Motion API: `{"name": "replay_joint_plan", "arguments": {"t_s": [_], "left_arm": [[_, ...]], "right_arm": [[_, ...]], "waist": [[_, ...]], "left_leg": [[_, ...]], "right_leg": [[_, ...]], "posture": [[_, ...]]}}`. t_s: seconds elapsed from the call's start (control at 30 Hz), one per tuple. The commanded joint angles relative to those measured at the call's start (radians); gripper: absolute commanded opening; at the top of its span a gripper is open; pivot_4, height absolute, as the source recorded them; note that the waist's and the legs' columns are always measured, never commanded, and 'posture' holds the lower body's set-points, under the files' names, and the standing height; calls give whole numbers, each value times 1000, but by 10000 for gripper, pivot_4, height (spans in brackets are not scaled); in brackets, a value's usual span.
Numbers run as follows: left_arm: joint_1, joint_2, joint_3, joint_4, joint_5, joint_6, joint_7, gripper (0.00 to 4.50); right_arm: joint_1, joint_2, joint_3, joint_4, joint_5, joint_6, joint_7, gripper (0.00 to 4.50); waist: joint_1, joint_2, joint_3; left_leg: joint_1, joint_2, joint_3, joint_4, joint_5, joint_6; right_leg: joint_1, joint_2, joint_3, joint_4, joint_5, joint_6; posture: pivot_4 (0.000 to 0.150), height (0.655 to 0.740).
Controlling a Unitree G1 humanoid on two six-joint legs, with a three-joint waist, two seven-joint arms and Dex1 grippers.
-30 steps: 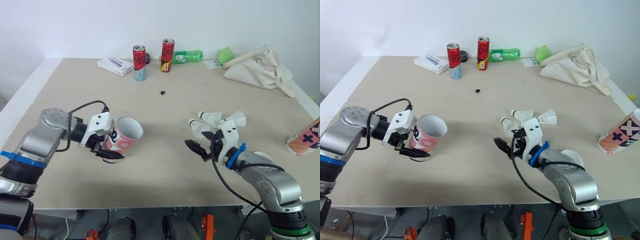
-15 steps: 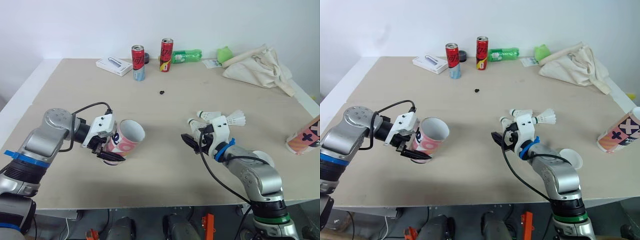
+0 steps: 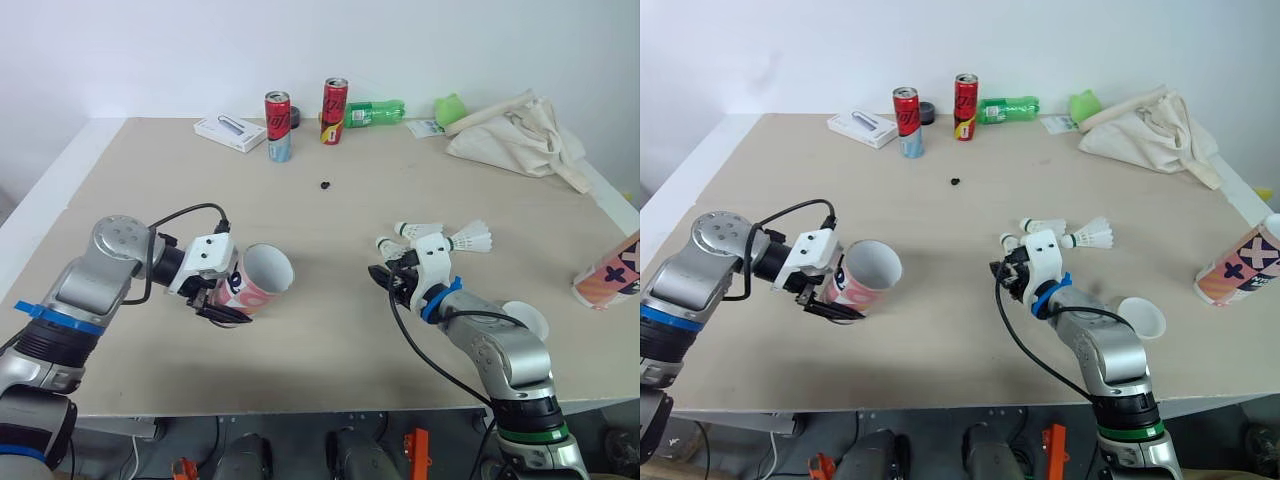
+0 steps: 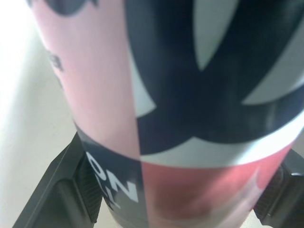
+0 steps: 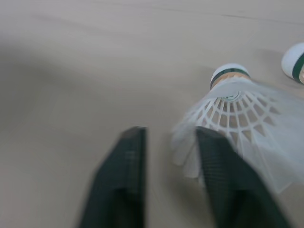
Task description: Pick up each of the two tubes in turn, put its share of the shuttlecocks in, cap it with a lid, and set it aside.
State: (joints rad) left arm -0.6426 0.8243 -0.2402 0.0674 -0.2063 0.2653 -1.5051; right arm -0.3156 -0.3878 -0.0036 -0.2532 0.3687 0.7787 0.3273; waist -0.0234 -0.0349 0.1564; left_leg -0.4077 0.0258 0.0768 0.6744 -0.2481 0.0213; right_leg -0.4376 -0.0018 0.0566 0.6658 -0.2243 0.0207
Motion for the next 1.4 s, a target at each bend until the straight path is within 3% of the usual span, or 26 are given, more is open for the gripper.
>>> {"name": "replay_joint_plan", "arguments": {"t_s": [0.03, 0.33, 0.57, 0.73, 0.93, 1.07, 1.4], "left_arm": [[-1, -10, 6, -21, -7, 15, 14, 35265], [8, -16, 6, -40, -18, 43, 12, 35265], [3, -19, -7, -36, -14, 46, -4, 35265], [-4, -25, -14, -22, -5, 40, -7, 35265], [-1, -30, -6, -29, -11, 53, -6, 35265], [9, -23, -8, -36, -10, 55, -11, 35265], [-15, -38, -11, -25, -11, 70, -15, 35265]], "right_arm": [[6, -1, -4, -36, -7, -28, 15, 408], [2, -8, -7, -43, -31, -50, 26, 408], [-29, -105, -84, -108, -17, -227, 151, 408], [-10, -277, -115, -256, 110, -236, 396, 408], [34, -344, -134, -302, 193, -205, 475, 408], [-18, -373, -175, -320, 273, -170, 493, 408], [-206, -505, -11, -354, 188, -241, 650, 408]], "waist": [[0, 0, 0], [0, 0, 0], [0, 0, 0], [1, 0, 0], [2, 0, 0], [2, 0, 0], [3, 0, 0]], "left_leg": [[0, 0, 0, 0, 0, 0], [0, 0, 0, 0, 0, 0], [0, -1, 0, 0, 0, 0], [0, -3, 0, 0, -1, 1], [0, -3, -1, 0, -1, 1], [0, -3, 0, 2, -1, 1], [0, -2, 0, 2, -1, 2]], "right_leg": [[0, 0, 0, 0, 0, 0], [0, 0, 0, 0, 0, 0], [0, -1, 0, 0, -1, 2], [0, -2, 0, 0, -1, 2], [1, -3, 0, 0, -2, 4], [1, -3, 1, 0, -2, 6], [1, -2, 0, 0, -2, 5]], "posture": [[1500, 7400], [1500, 7400], [1500, 7400], [1500, 7400], [1500, 7400], [1500, 7400], [1500, 7400]]}}
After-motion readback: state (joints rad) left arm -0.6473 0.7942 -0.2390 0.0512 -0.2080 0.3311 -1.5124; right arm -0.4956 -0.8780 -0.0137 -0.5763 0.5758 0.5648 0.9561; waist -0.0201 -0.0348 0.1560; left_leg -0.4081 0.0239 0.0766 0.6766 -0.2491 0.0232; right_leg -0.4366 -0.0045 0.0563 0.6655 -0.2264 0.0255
